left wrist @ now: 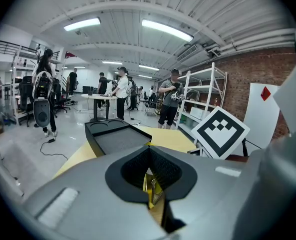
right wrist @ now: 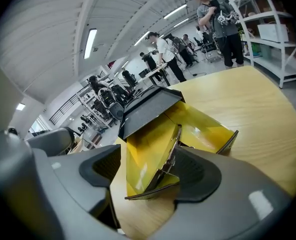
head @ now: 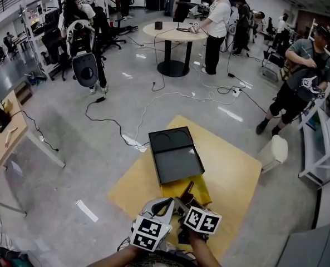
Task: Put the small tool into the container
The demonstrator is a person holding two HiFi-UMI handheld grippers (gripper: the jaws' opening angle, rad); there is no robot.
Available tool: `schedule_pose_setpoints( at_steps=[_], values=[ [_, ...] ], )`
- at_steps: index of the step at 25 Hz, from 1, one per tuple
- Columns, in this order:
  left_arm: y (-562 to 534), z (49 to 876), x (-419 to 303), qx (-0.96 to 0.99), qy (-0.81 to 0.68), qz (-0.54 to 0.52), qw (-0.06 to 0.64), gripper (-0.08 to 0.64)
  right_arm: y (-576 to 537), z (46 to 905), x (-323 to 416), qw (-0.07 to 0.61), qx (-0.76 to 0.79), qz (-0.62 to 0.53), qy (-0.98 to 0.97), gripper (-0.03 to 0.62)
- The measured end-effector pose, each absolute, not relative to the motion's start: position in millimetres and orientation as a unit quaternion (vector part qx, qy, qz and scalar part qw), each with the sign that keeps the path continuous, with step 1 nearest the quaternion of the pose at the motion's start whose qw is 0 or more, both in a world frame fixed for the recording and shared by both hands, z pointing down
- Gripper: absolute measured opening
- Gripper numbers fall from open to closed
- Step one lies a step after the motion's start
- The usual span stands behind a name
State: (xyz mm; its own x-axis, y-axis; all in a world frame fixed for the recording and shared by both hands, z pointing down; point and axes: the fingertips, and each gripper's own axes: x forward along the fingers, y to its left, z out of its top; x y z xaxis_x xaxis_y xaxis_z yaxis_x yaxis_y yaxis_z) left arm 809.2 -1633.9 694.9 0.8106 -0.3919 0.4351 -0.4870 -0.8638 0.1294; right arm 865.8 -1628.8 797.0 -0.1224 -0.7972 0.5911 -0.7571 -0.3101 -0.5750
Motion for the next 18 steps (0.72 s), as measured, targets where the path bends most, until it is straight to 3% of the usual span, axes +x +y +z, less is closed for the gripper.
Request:
schedule_pose_setpoints(
  at_steps=[3,8,13,18],
  values=[
    [-1609.2,705.6,793.0,0.944,-0.234,0.199,0.117,0.008,-1602.3,805.8,849.9,0.022,-0.663,-0.459,0.591,0.315],
    [-1556.1,651.6,811.4,0.943,-0.242,0.197,0.119,0.008,-1547.1,742.2,874.8,0.01,-0.672,-0.426,0.605,0.25],
    [-1419.7,675.4,807.6,0.941,-0.25,0.194,0.118,0.008,-1415.5,756.2,868.7,0.013,-0.664,-0.41,0.626,0.218],
    [-1306.8,618.0,863.7,0.938,-0.26,0.194,0.12,0.008,-1304.7,687.5,918.1,0.007,-0.652,-0.387,0.651,0.167]
  ],
)
